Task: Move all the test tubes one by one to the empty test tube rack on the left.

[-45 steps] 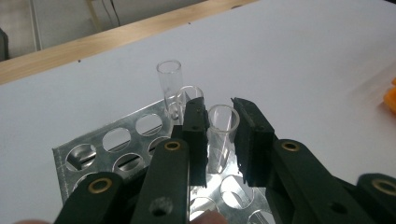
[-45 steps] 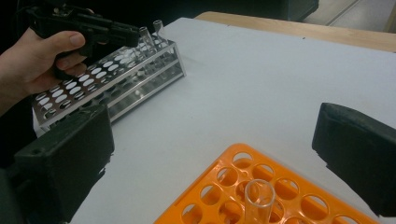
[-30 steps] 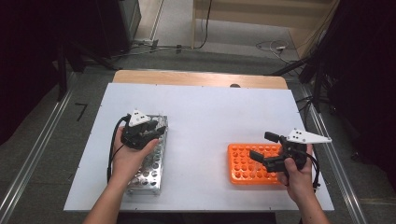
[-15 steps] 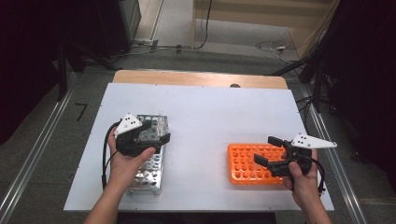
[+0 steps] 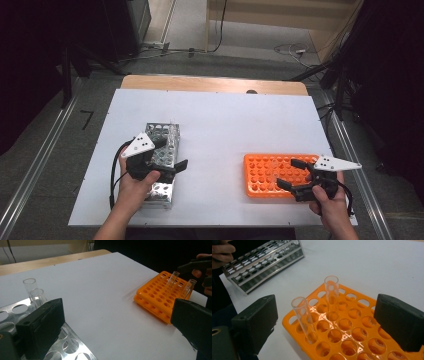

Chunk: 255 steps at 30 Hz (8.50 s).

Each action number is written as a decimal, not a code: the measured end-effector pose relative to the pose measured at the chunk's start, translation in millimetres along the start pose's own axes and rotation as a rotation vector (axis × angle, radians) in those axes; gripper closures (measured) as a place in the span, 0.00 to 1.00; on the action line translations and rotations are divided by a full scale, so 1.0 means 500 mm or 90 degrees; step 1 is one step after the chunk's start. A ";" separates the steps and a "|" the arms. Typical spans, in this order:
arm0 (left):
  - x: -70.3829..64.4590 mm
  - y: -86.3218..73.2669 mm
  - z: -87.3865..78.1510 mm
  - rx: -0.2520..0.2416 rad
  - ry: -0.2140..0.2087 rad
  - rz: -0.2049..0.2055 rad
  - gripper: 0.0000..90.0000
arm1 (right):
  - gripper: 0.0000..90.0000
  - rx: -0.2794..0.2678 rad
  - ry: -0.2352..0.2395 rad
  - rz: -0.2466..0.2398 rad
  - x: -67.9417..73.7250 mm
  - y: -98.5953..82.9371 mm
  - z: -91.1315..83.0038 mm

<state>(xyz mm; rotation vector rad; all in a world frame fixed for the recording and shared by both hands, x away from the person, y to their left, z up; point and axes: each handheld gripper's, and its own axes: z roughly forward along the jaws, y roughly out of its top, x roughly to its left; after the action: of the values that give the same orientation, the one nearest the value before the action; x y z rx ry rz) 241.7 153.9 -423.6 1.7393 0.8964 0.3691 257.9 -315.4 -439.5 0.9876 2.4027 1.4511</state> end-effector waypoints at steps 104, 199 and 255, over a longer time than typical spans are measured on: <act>-0.087 0.009 0.038 0.001 -0.143 0.028 0.04 | 0.81 0.027 0.132 -0.093 0.129 0.055 0.105; -0.133 0.012 0.045 0.010 -0.132 0.093 0.84 | 0.00 0.007 0.187 -0.114 0.182 0.053 0.141; 0.056 0.032 0.019 -0.073 0.154 0.059 0.84 | 0.00 -0.043 0.077 -0.061 0.103 0.039 0.063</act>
<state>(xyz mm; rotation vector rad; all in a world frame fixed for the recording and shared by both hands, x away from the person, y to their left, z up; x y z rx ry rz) 272.8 165.8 -417.6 1.6556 0.9486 0.6907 241.6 -254.9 -429.7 0.7809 2.4273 1.5885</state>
